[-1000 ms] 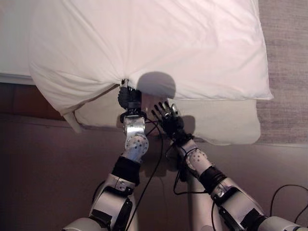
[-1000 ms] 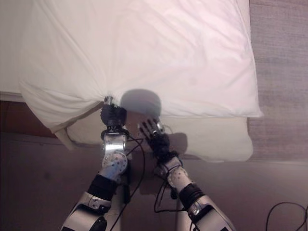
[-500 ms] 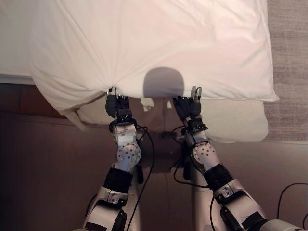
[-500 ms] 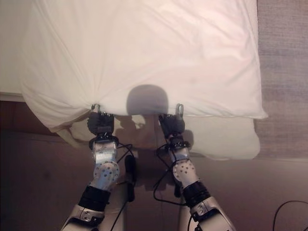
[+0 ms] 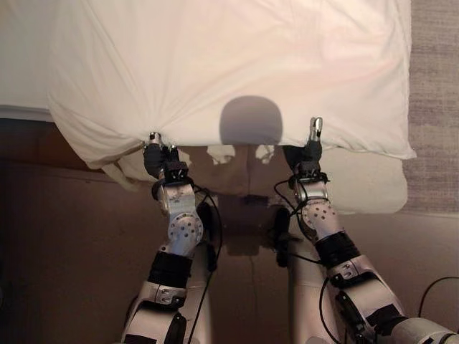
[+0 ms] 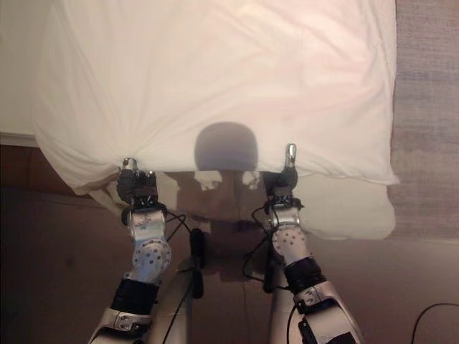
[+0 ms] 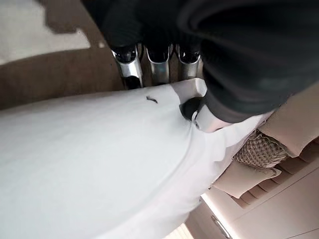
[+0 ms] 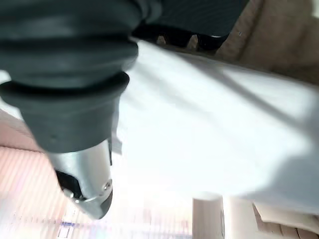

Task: Make the bed

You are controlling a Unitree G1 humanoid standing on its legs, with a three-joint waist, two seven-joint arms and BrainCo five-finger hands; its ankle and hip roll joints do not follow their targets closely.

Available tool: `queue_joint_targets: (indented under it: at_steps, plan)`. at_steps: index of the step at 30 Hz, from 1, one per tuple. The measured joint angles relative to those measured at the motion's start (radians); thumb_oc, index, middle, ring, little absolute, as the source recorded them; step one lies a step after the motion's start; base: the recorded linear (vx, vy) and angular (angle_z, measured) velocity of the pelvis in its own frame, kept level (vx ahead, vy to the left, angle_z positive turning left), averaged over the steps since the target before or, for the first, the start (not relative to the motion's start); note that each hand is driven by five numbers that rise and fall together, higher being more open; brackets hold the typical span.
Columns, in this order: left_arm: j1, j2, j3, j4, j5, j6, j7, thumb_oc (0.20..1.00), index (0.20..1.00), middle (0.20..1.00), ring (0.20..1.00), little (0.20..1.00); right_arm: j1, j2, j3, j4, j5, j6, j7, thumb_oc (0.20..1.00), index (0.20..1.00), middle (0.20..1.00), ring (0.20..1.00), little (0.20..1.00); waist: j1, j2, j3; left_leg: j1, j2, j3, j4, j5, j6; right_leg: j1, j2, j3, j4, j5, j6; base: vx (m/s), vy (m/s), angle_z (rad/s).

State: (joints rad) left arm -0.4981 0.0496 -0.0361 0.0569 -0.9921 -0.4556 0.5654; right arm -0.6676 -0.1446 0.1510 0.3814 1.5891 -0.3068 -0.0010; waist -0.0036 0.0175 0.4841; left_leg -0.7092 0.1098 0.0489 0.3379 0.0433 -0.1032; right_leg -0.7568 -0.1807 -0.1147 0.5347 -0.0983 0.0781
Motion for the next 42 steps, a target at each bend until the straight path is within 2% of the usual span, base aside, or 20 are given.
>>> queue_joint_targets:
  at_steps: [8, 9, 10, 11, 27, 28, 29, 30, 32, 38, 42]
  plan:
    - [-0.002, 0.007, 0.024, 0.0, 0.038, 0.012, 0.026, 0.2, 0.2, 0.2, 0.2, 0.2, -0.01, -0.039, -0.044, 0.058, -0.041, 0.011, -0.01, 1.0, 1.0, 1.0, 1.0, 1.0, 0.007, 0.0, 0.0, -0.001, 0.001, -0.001, -0.003, 0.001, -0.001, -0.005, 0.0, -0.003, 0.005, -0.006, -0.003, 0.0, 0.0, 0.0]
    - [-0.002, 0.006, 0.024, 0.0, 0.038, 0.012, 0.026, 0.2, 0.2, 0.2, 0.2, 0.2, -0.01, -0.039, -0.053, 0.06, -0.043, 0.011, -0.01, 0.758, 0.758, 0.758, 0.758, 0.758, 0.009, 0.0, 0.0, -0.001, 0.001, -0.001, -0.003, 0.001, -0.001, -0.005, 0.0, -0.003, 0.005, -0.006, -0.003, 0.0, 0.0, 0.0]
    - [-0.002, 0.006, 0.024, 0.0, 0.038, 0.012, 0.026, 0.2, 0.2, 0.2, 0.2, 0.2, -0.009, -0.039, -0.065, 0.061, -0.046, 0.013, -0.01, 0.454, 0.454, 0.454, 0.454, 0.454, 0.011, 0.0, 0.0, -0.001, 0.001, -0.001, -0.003, 0.001, -0.001, -0.006, 0.0, -0.003, 0.007, -0.007, -0.004, 0.0, 0.0, 0.0]
    - [-0.002, 0.007, 0.025, 0.0, 0.038, 0.012, 0.027, 0.2, 0.2, 0.2, 0.2, 0.2, -0.009, -0.042, -0.065, 0.061, -0.046, 0.014, -0.009, 0.2, 0.2, 0.2, 0.2, 0.2, 0.012, 0.0, 0.0, -0.001, 0.001, -0.001, -0.003, 0.001, -0.001, -0.006, 0.0, -0.003, 0.008, -0.007, -0.004, 0.0, 0.0, 0.0]
    - [-0.001, 0.005, 0.04, 0.0, 0.038, 0.012, 0.035, 0.2, 0.2, 0.2, 0.2, 0.2, -0.005, -0.054, -0.066, 0.05, -0.047, 0.03, 0.021, 0.2, 0.2, 0.2, 0.2, 0.2, 0.016, 0.0, 0.0, -0.019, 0.003, 0.0, 0.003, 0.001, -0.002, -0.028, 0.0, -0.003, 0.024, -0.014, -0.009, 0.0, 0.0, 0.0]
    - [0.0, 0.004, 0.04, 0.0, 0.038, 0.012, 0.032, 0.473, 0.473, 0.473, 0.473, 0.473, 0.005, -0.053, -0.066, 0.026, -0.048, 0.03, 0.022, 0.2, 0.2, 0.2, 0.2, 0.2, 0.016, 0.0, 0.0, -0.019, 0.003, 0.0, 0.002, 0.001, -0.002, -0.029, 0.0, -0.003, 0.024, -0.014, -0.009, 0.0, 0.0, 0.0]
    - [0.004, 0.003, 0.047, 0.0, 0.037, 0.012, 0.029, 0.884, 0.884, 0.884, 0.884, 0.884, 0.017, -0.054, -0.066, 0.002, -0.048, 0.03, 0.029, 0.2, 0.2, 0.2, 0.2, 0.2, 0.015, 0.0, 0.0, -0.019, 0.003, 0.0, 0.001, 0.0, -0.002, -0.03, 0.0, -0.003, 0.025, -0.014, -0.009, 0.0, 0.0, 0.0]
    - [0.007, 0.002, 0.051, 0.0, 0.037, 0.012, 0.026, 1.0, 1.0, 1.0, 1.0, 1.0, 0.018, -0.054, -0.066, 0.0, -0.048, 0.03, 0.034, 0.2, 0.2, 0.2, 0.2, 0.2, 0.015, 0.0, 0.0, -0.019, 0.003, 0.0, 0.001, 0.001, -0.002, -0.03, 0.0, -0.003, 0.025, -0.014, -0.01, 0.0, 0.0, 0.0]
    - [0.027, -0.009, 0.066, 0.001, 0.033, 0.008, 0.017, 1.0, 1.0, 1.0, 1.0, 1.0, 0.031, -0.053, -0.066, -0.027, -0.048, 0.029, 0.037, 0.2, 0.2, 0.2, 0.2, 0.2, 0.015, 0.0, 0.0, -0.018, 0.003, 0.0, 0.002, 0.001, -0.002, -0.03, 0.0, -0.003, 0.027, -0.014, -0.01, 0.0, 0.0, 0.0]
    - [0.122, -0.022, 0.142, 0.008, -0.127, -0.037, -0.037, 1.0, 1.0, 1.0, 1.0, 1.0, 0.1, -0.034, -0.068, -0.196, -0.047, -0.018, 0.038, 0.2, 0.2, 0.2, 0.2, 0.2, 0.016, 0.0, 0.0, -0.016, 0.004, 0.001, 0.004, 0.001, -0.002, -0.029, 0.0, -0.001, 0.029, -0.014, -0.01, 0.0, 0.0, 0.0]
    - [0.17, -0.014, 0.147, 0.098, -0.234, -0.052, -0.106, 1.0, 1.0, 1.0, 1.0, 1.0, 0.158, -0.023, -0.042, -0.318, -0.049, -0.057, 0.027, 0.2, 0.2, 0.2, 0.2, 0.2, 0.016, 0.0, 0.0, -0.01, 0.002, 0.006, 0.006, 0.0, -0.001, -0.026, 0.0, 0.005, 0.027, -0.013, -0.009, 0.0, 0.0, 0.0]
